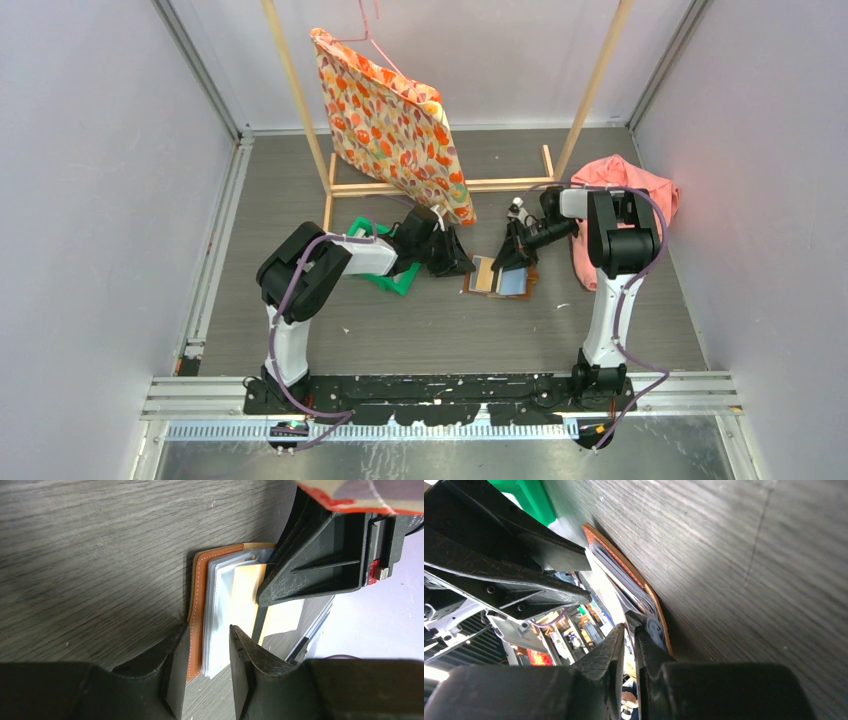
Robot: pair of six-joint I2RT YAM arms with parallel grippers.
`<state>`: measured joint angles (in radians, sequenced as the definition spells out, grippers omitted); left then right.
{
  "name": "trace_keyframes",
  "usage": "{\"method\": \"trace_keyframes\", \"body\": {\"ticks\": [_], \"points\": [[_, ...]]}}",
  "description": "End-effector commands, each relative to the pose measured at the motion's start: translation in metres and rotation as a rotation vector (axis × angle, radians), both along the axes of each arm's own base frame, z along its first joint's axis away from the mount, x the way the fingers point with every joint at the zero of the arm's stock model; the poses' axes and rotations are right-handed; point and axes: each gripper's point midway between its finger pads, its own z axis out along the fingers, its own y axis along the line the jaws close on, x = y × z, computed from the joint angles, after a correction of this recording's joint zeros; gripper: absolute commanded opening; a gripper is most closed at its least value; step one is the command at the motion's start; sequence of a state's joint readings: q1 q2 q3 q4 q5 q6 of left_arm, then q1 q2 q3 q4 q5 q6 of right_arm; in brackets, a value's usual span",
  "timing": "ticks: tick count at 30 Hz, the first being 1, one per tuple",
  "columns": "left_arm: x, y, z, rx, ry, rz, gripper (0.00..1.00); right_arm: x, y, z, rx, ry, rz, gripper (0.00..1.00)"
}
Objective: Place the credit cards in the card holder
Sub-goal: Insert the credit card into the card holder.
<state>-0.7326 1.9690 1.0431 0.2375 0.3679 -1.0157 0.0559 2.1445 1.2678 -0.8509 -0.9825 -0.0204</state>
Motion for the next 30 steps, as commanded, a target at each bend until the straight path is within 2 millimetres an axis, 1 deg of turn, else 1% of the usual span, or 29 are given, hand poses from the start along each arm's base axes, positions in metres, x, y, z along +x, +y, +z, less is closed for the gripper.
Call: {"method": "trace_keyframes", "body": {"ticks": [1,8,14,18,23,26,28,30], "points": [[-0.003,-0.009,0.011,-0.018,-0.028,-0.030,0.36,0.005,0.006,-0.004,-0.042,-0.039,0.021,0.20],[-0.003,-0.007,0.017,-0.010,-0.042,-0.031,0.37,0.011,-0.006,0.010,-0.104,-0.117,0.058,0.35],[-0.003,-0.004,0.024,-0.001,-0.062,-0.032,0.38,0.014,-0.011,0.017,-0.176,-0.178,0.098,0.36],[-0.004,-0.002,0.034,-0.005,-0.089,-0.042,0.39,0.014,-0.009,0.016,-0.231,-0.218,0.129,0.37],[-0.010,0.000,0.056,0.007,-0.174,-0.058,0.43,0.016,-0.005,0.018,-0.285,-0.256,0.151,0.38],[-0.018,-0.001,0.070,0.016,-0.231,-0.077,0.47,0.018,-0.005,0.021,-0.329,-0.303,0.169,0.38],[-0.026,-0.006,0.082,0.016,-0.281,-0.098,0.48,0.019,-0.003,0.024,-0.341,-0.323,0.175,0.38],[-0.036,-0.016,0.091,-0.001,-0.330,-0.114,0.48,0.018,-0.001,0.025,-0.345,-0.330,0.175,0.39]]}}
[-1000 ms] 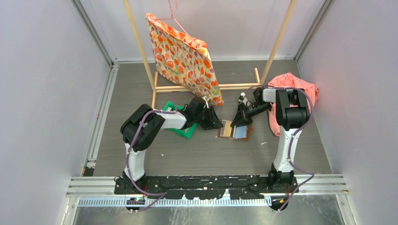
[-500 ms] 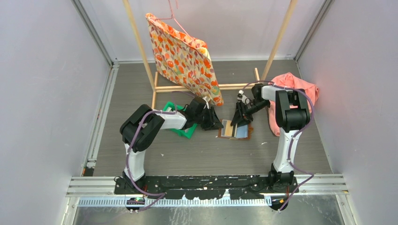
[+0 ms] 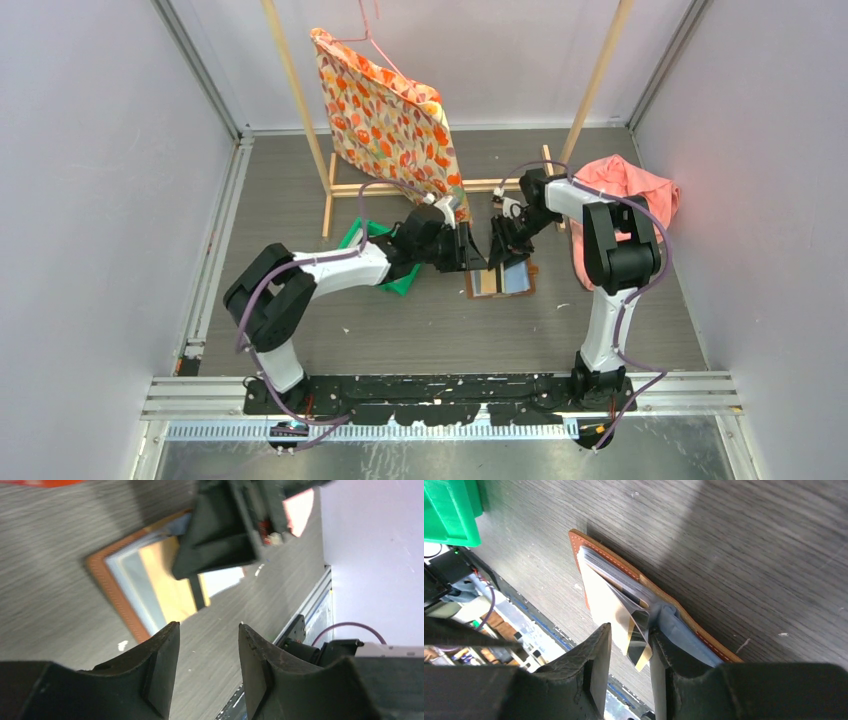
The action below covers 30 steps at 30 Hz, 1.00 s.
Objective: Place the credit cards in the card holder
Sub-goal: Insert the credit card into the card holder.
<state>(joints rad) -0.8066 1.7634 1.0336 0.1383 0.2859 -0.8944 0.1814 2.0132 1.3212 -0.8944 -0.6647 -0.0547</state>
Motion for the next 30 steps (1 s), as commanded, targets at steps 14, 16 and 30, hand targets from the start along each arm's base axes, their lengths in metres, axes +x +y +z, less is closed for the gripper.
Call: {"method": "trace_keyframes", "body": {"ticks": [14,16,30], "points": [[-0.022,-0.092,0.020,-0.089,-0.253,0.053,0.37,0.015,0.003,0.014,-0.025,-0.099,0.002,0.39],[-0.016,-0.097,0.010,-0.076,-0.247,0.084,0.37,0.015,0.003,0.014,-0.025,-0.100,0.001,0.39],[-0.003,-0.091,-0.038,0.106,-0.173,0.216,0.41,0.015,0.002,0.017,-0.024,-0.109,0.001,0.39]]}}
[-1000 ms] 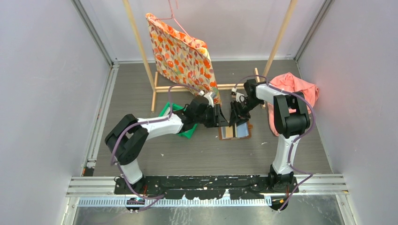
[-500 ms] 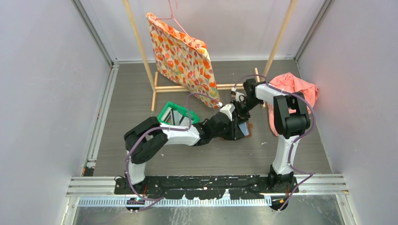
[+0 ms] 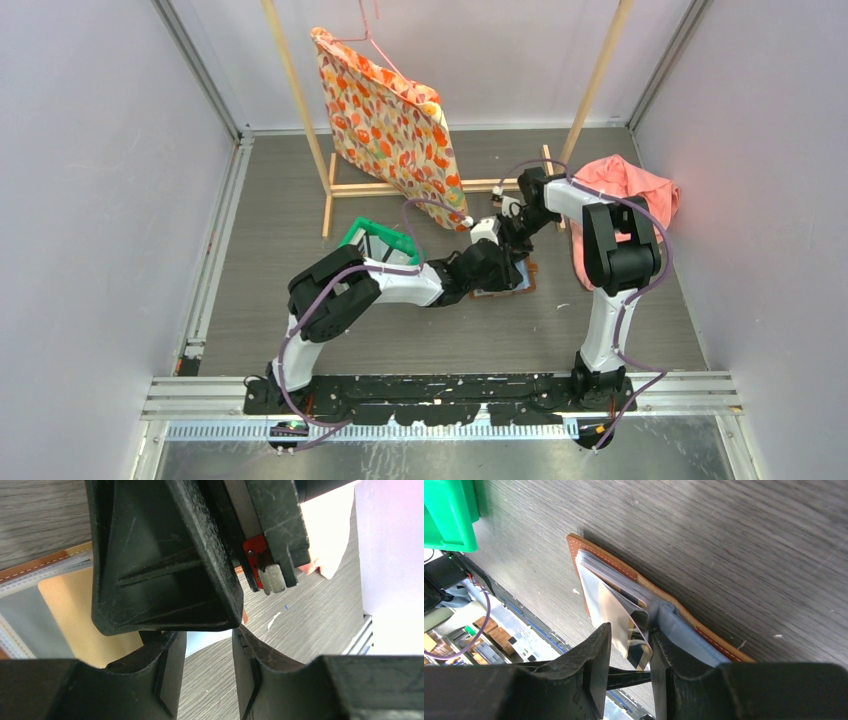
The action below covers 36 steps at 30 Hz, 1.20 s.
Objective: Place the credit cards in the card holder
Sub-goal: Insert the credit card into the card holder.
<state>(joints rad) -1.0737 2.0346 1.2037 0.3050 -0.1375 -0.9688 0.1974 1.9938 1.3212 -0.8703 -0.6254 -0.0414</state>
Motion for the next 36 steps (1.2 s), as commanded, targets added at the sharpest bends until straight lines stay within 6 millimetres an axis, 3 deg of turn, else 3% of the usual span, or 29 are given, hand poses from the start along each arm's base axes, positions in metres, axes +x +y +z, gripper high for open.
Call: {"method": "trace_keyframes", "body": {"ticks": [1,5,10,17,22,26,28,30,32,34,36], "points": [[0.008,0.010,-0.005,0.088,0.005,0.102,0.41,0.011,0.001,0.018,0.008,-0.076,-0.002,0.39],[0.008,0.030,-0.021,0.156,0.042,0.173,0.41,0.013,-0.001,0.022,-0.003,-0.104,0.003,0.39],[0.011,0.044,-0.027,0.193,0.040,0.221,0.41,0.015,-0.006,0.027,-0.030,-0.144,0.019,0.40],[0.019,0.045,-0.016,0.160,0.028,0.212,0.42,0.014,-0.018,0.040,-0.071,-0.205,0.055,0.41],[0.015,0.029,0.025,0.068,-0.049,0.072,0.44,0.023,-0.032,0.070,-0.061,-0.341,0.044,0.40],[0.006,0.023,0.076,-0.018,-0.164,-0.053,0.44,0.030,-0.041,0.107,-0.025,-0.505,0.020,0.37],[0.001,0.029,0.098,-0.020,-0.236,-0.097,0.44,0.031,-0.042,0.128,-0.005,-0.630,0.017,0.35],[-0.002,0.043,0.114,0.017,-0.304,-0.122,0.44,0.026,-0.037,0.137,0.053,-0.735,0.052,0.32],[-0.003,0.062,0.121,0.081,-0.365,-0.131,0.46,0.017,-0.027,0.133,0.130,-0.796,0.139,0.21],[-0.003,0.083,0.122,0.141,-0.416,-0.128,0.62,-0.005,-0.016,0.121,0.222,-0.740,0.269,0.02],[-0.002,0.104,0.112,0.185,-0.412,-0.130,0.88,-0.012,-0.010,0.106,0.199,-0.629,0.327,0.01]]}}
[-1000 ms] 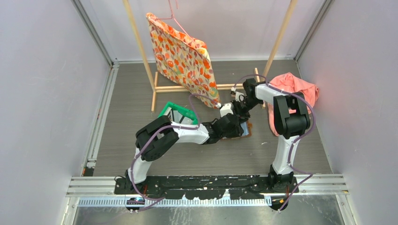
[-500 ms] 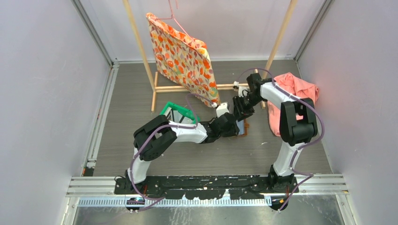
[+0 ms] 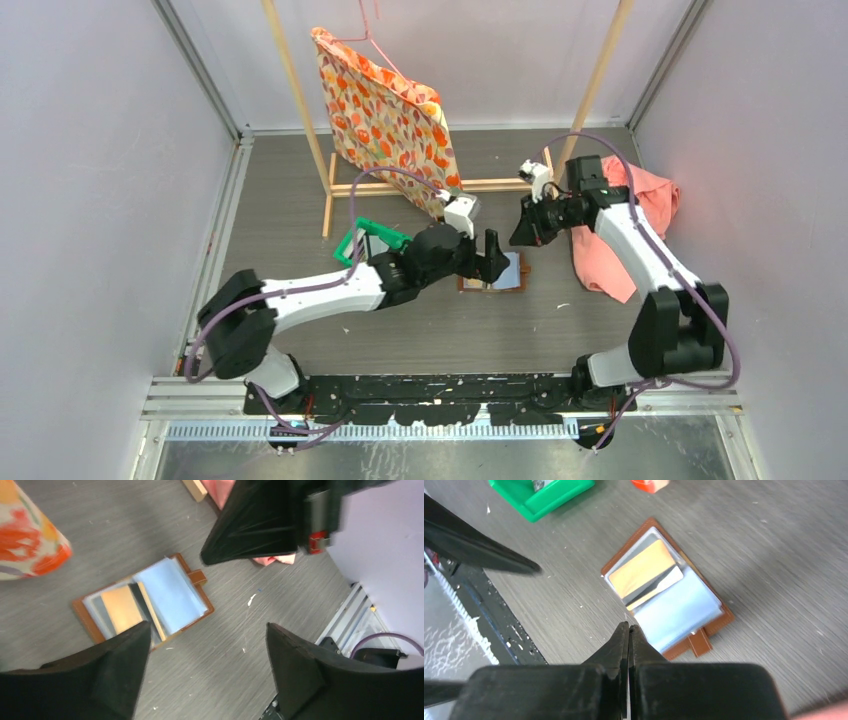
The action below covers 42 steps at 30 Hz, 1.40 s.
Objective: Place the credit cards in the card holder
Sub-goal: Insert the credit card into the card holder.
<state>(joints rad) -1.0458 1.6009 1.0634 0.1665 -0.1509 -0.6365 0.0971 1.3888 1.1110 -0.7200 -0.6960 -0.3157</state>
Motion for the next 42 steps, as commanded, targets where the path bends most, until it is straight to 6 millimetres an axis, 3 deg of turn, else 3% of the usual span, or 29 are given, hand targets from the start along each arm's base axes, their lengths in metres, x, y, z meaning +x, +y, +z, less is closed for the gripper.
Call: {"method": "trace_keyframes", "body": {"ticks": [1,5,7,12,16,24,28,37,42], "points": [[0.008,0.047,-0.014,0.134,-0.081,0.005,0.98,-0.012,0.021,-0.034,-0.047,0.099,0.224,0.01],[0.005,0.069,-0.037,0.025,0.085,-0.065,1.00,0.002,0.017,-0.073,-0.213,0.160,0.185,0.01],[0.005,0.074,-0.046,-0.005,0.132,-0.056,0.92,0.005,0.017,-0.086,-0.263,0.205,0.161,0.01],[0.007,0.055,-0.068,-0.016,0.210,-0.092,0.67,0.017,0.009,-0.112,-0.368,0.245,0.053,0.01],[0.013,0.042,-0.089,-0.005,0.253,-0.102,0.60,0.019,0.006,-0.122,-0.386,0.262,0.027,0.01],[0.025,0.034,-0.133,0.089,0.320,-0.084,0.55,0.023,0.018,-0.129,-0.370,0.288,0.029,0.01],[0.023,0.030,-0.146,0.099,0.354,-0.100,0.54,0.026,0.024,-0.134,-0.373,0.304,0.026,0.01],[0.017,0.030,-0.147,0.088,0.371,-0.121,0.54,0.026,0.051,-0.126,-0.276,0.328,0.068,0.01],[0.019,0.033,-0.130,0.076,0.340,-0.100,0.54,0.026,0.033,-0.111,-0.329,0.277,0.077,0.03]]}}
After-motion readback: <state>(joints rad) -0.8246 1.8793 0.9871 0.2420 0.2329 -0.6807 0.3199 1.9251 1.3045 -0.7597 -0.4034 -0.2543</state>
